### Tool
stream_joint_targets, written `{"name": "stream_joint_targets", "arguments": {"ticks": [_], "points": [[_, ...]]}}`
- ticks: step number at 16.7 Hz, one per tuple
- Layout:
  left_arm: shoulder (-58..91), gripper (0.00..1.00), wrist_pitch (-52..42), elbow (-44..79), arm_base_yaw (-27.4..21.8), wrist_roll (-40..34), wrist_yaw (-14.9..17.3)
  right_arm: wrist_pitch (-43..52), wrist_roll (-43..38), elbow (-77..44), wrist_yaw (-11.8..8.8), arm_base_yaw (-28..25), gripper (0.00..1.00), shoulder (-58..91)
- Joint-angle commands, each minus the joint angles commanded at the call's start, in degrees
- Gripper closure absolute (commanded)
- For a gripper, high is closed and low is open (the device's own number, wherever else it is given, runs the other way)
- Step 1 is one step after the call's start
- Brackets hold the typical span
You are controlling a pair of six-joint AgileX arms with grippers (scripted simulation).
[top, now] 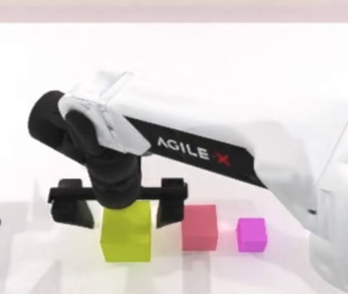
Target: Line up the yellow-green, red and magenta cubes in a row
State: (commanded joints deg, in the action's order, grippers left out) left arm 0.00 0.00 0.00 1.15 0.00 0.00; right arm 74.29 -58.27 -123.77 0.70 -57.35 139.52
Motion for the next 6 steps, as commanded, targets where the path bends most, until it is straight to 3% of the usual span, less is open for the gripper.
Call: {"name": "stream_joint_targets", "arguments": {"ticks": [6], "points": [[0.0, 0.00, 0.0, 0.0, 0.0, 0.0, 0.0, 8.9, 0.2, -8.5, 0.0, -0.2, 0.00, -0.4]]}}
